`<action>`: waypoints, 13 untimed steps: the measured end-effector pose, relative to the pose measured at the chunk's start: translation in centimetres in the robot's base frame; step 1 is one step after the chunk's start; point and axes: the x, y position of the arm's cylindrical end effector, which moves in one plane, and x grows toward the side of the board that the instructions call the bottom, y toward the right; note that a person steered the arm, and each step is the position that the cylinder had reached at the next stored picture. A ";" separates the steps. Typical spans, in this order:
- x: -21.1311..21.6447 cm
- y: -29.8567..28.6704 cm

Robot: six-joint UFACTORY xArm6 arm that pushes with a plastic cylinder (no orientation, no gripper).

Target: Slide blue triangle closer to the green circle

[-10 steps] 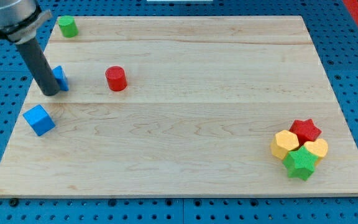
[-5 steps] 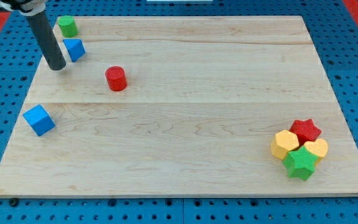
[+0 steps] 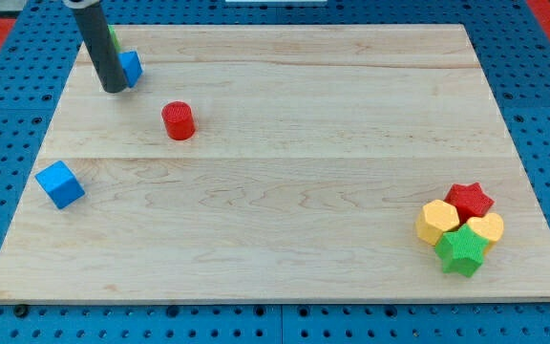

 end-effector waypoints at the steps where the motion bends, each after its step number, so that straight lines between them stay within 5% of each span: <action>1: 0.9 3.4; 8: -7.1 -0.8; 13: -3.5 -1.3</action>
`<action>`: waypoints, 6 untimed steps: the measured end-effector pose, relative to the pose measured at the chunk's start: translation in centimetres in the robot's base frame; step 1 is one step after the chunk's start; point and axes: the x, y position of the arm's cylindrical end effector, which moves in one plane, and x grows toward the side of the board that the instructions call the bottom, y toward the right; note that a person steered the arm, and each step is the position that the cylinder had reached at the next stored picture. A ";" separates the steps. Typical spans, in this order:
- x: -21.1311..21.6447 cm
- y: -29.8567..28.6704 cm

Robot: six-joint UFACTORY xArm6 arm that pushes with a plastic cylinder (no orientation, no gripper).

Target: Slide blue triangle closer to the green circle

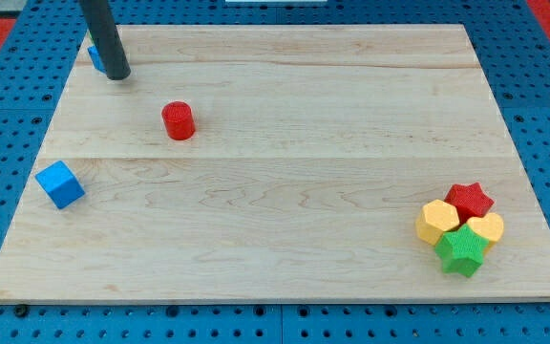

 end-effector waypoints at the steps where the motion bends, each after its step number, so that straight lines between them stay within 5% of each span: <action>1: 0.7 0.0; 6: -1.3 -2.5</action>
